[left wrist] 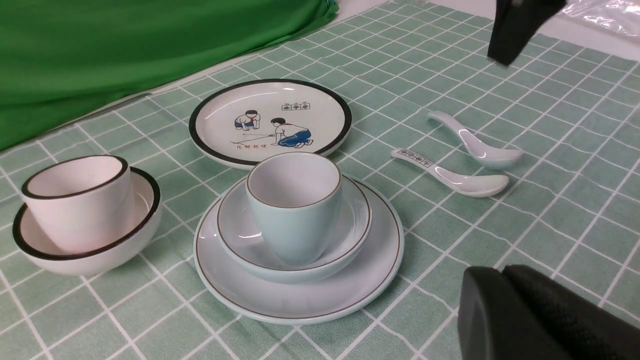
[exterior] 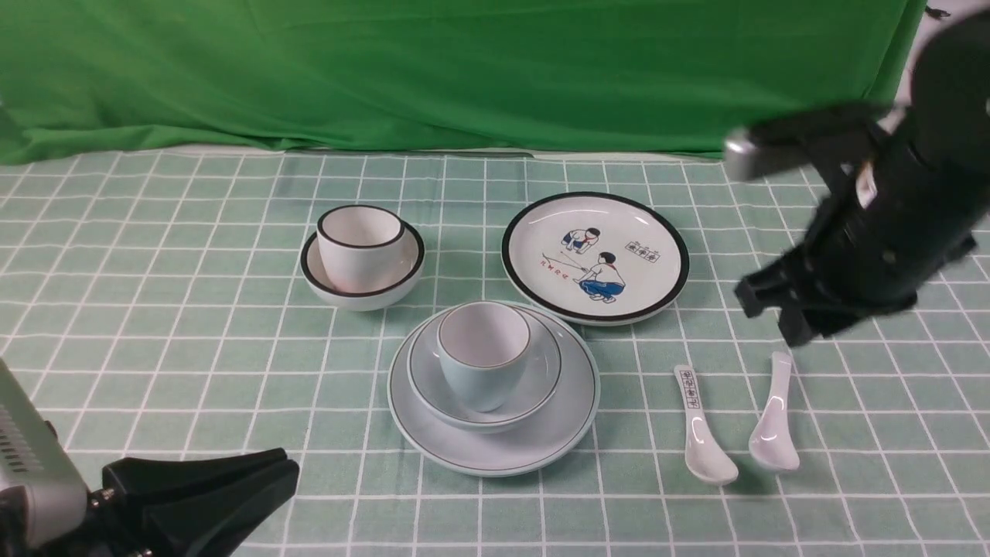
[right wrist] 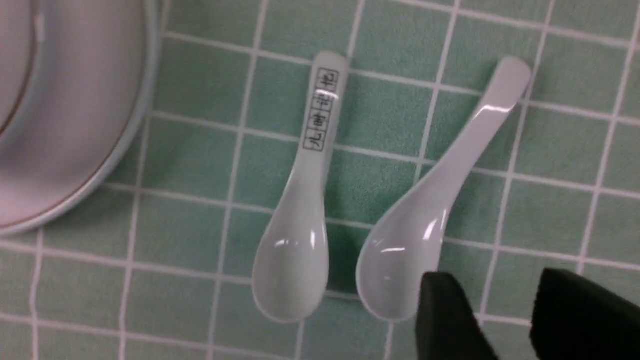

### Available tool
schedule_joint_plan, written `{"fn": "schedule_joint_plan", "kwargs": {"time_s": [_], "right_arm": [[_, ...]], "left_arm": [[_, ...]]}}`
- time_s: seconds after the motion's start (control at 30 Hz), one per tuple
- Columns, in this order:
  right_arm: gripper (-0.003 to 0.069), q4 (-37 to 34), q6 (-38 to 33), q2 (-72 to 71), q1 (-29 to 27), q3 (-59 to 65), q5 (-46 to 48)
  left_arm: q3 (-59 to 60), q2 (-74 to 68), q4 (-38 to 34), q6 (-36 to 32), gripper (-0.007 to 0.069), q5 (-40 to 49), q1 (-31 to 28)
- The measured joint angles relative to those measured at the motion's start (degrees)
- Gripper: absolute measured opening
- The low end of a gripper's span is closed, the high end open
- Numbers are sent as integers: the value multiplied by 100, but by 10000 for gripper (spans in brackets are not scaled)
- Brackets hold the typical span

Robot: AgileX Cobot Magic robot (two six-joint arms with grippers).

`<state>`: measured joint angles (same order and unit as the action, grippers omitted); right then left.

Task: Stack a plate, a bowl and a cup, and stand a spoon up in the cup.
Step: Use the right arm to grab a blue soup spoon

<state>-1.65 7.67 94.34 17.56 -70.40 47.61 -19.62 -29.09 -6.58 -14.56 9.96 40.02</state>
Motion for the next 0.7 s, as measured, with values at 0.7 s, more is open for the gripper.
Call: {"fn": "schedule_joint_plan", "kwargs": {"time_s": [0.7], "right_arm": [[329,-526,18,1938,-758,-365,-1265]], "left_arm": [[0,0,-13,0,9,0,0]]}}
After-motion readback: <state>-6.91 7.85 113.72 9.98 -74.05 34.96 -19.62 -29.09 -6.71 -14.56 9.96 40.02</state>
